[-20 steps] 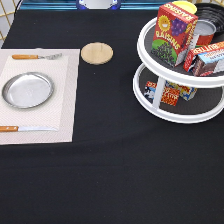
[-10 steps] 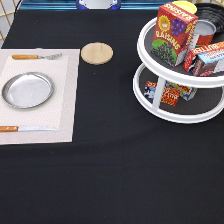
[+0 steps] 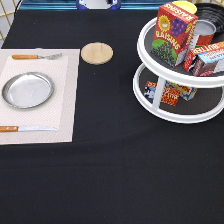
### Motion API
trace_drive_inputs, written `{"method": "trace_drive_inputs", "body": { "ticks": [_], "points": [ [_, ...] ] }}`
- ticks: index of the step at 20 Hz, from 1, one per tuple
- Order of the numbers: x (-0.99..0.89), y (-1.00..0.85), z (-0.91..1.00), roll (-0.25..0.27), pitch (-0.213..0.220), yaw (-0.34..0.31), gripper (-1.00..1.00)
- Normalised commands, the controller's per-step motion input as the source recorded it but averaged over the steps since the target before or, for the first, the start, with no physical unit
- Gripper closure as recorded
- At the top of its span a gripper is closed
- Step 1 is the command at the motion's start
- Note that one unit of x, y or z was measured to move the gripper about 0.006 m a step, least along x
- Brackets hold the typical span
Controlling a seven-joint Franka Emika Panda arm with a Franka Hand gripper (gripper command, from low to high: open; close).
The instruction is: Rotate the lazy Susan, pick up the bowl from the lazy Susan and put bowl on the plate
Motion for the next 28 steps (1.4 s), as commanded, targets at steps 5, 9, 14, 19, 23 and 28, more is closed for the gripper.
{"method": "trace_drive_inputs", "body": {
  "ticks": [5,9,14,19,23,28],
  "points": [
    [0.4,0.17,0.06,0.251,0.042,-0.017,-1.0],
    [0.42,0.12,0.0,0.235,0.042,-0.038,-1.0],
    [0.37,0.07,-0.04,0.236,0.036,-0.032,-1.0],
    [0.3,0.01,-0.14,0.212,0.01,-0.026,-1.0],
    [0.27,0.01,-0.14,0.155,0.0,-0.001,-1.0],
    [0.31,0.02,-0.27,0.058,0.0,-0.001,-1.0]
  ]
}}
